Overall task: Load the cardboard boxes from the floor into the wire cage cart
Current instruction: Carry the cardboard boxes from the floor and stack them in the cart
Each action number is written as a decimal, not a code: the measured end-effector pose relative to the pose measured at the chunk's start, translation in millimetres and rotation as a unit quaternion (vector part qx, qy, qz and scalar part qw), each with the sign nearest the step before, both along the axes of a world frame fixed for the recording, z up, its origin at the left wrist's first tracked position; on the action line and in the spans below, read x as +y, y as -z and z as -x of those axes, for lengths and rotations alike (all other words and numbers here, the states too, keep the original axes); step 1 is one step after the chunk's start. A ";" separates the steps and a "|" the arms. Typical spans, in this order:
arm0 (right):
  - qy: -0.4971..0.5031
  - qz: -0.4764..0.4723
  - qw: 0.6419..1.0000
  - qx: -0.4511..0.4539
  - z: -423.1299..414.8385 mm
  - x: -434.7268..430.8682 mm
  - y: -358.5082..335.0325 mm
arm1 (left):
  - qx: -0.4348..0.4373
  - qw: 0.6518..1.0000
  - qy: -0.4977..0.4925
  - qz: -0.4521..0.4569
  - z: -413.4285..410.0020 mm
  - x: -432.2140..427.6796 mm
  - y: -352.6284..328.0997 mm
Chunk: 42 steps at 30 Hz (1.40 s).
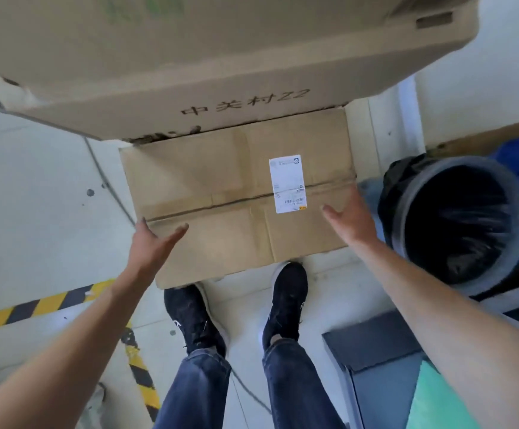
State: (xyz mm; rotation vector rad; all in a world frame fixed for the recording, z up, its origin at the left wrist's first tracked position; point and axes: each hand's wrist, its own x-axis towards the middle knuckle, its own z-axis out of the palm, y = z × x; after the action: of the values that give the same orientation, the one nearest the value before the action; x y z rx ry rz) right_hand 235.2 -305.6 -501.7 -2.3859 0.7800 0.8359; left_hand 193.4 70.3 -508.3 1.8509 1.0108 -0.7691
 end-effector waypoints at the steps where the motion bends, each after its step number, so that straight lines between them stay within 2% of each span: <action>1: 0.005 0.007 1.000 -0.003 1.6 -3.7 14.6 | 0.006 1.000 0.005 -0.016 -0.7 -3.0 12.5; 4: 0.021 0.026 0.999 -0.012 4.9 -14.0 48.8 | 0.032 0.989 0.043 -0.136 0.9 -10.8 38.4; 7: 0.046 0.060 0.997 -0.021 3.8 -17.7 68.6 | 0.004 0.981 0.004 -0.193 10.4 -5.7 57.3; 8: 0.057 0.063 0.996 -0.022 3.7 -18.4 73.1 | 0.001 0.985 -0.017 -0.171 14.3 -0.7 63.4; 11: 0.094 0.044 0.995 -0.011 2.8 -22.5 79.3 | -0.019 0.995 -0.102 0.004 25.2 15.4 74.6; 12: 0.105 0.033 0.994 -0.001 2.8 -22.8 78.9 | -0.011 0.994 -0.103 0.030 26.3 22.5 74.5; 17: 0.140 -0.030 0.989 0.019 32.4 -10.6 48.4 | -0.013 0.995 -0.086 0.056 34.2 55.7 52.5; 21: 0.163 -0.059 0.985 -0.003 57.5 1.7 -6.5 | -0.012 0.993 -0.110 0.039 57.9 72.0 -3.3; 25: 0.142 -0.043 0.989 -0.026 55.7 15.2 -75.4 | 0.012 0.989 -0.146 0.007 79.1 88.1 -77.3; 33: 0.054 -0.006 0.998 0.032 38.1 40.6 -235.3 | -0.004 0.977 -0.215 0.018 110.0 114.7 -234.4; 42: 0.101 -0.100 0.990 0.007 37.1 87.1 -417.7 | -0.024 0.965 -0.261 0.003 135.7 145.0 -430.5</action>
State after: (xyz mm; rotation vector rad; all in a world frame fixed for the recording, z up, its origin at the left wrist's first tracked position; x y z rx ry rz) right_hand 198.1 -218.5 -84.0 -2.0880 0.8818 0.8071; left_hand 57.6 215.3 -77.8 1.4845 1.3826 -0.4053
